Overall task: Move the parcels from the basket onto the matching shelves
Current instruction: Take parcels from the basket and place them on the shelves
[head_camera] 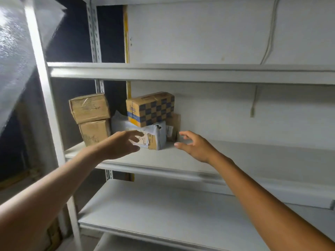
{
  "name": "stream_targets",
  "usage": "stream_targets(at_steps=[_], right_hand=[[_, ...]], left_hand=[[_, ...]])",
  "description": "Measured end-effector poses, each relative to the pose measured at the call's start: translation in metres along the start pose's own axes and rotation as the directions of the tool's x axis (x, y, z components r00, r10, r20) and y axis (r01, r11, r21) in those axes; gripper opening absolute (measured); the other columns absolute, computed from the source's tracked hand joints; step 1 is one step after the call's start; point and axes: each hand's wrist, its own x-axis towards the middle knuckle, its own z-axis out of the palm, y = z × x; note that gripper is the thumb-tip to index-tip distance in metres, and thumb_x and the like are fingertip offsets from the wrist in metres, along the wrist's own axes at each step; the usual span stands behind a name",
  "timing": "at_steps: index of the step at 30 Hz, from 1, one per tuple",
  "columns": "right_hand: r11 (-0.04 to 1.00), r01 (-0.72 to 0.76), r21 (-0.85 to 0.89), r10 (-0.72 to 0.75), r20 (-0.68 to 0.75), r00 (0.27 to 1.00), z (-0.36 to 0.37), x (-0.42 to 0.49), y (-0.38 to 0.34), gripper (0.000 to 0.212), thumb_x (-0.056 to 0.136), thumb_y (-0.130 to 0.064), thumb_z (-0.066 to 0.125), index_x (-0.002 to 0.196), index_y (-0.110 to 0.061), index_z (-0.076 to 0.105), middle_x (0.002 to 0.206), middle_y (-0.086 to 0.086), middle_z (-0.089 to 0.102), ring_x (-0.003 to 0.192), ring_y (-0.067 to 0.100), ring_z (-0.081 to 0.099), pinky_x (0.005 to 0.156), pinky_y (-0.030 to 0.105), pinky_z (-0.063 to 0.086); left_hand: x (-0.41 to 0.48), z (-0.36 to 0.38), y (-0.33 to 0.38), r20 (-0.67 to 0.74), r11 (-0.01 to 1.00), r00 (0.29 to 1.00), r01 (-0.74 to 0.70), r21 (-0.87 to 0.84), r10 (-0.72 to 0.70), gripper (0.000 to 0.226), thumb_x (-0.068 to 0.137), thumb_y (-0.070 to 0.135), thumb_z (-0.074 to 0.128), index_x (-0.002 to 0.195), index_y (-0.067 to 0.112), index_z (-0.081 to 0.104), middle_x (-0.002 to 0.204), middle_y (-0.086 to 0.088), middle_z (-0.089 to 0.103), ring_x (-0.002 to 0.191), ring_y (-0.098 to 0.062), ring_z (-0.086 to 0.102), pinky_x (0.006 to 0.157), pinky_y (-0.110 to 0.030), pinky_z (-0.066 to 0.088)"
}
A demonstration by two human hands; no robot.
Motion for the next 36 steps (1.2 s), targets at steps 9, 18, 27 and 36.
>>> stream_targets(at_steps=[9,18,27,36], right_hand=[[0.996,0.076,0.037,-0.077,0.028,0.997,0.014,0.082,0.01,0.058,0.09,-0.044,0.061,0.142,-0.029,0.041,0.149,0.006,0.042,0.131,0.023,0.045,0.093,0.03,0.04],[0.959,0.097,0.267,-0.101,0.001,0.995,0.016,0.158,0.031,0.052,0.091,-0.039,0.061,0.139,-0.029,0.045,0.143,0.005,0.047,0.123,0.02,0.051,0.101,0.04,0.046],[0.809,-0.009,0.588,0.113,-0.14,0.984,0.052,0.225,0.018,0.05,0.095,-0.036,0.057,0.139,-0.02,0.042,0.133,0.005,0.052,0.112,0.025,0.058,0.095,0.042,0.051],[0.726,-0.029,0.687,0.274,-0.251,0.928,0.088,0.269,0.0,0.042,0.091,-0.045,0.059,0.125,-0.02,0.054,0.12,0.006,0.061,0.11,0.025,0.061,0.085,0.036,0.055]], left_hand=[[0.038,-0.005,-0.043,-0.057,0.999,0.998,0.028,0.041,-0.026,0.043,0.088,0.011,0.063,0.129,0.018,0.052,0.127,-0.006,0.059,0.092,-0.008,0.059,0.071,-0.013,0.053],[0.095,-0.011,-0.066,-0.256,0.984,0.951,0.166,-0.063,-0.176,0.051,0.091,0.017,0.059,0.138,0.023,0.04,0.138,-0.004,0.051,0.117,-0.02,0.056,0.069,-0.015,0.05],[0.153,-0.005,-0.121,-0.309,0.946,0.926,0.122,-0.301,-0.218,0.079,0.089,0.035,0.061,0.151,0.02,0.014,0.152,-0.004,0.033,0.134,-0.025,0.041,0.108,-0.046,0.037],[0.198,0.006,-0.172,-0.298,0.844,0.954,-0.125,-0.521,-0.043,0.052,0.088,0.033,0.062,0.135,0.023,0.043,0.122,0.006,0.06,0.11,-0.006,0.059,0.098,-0.033,0.049]])
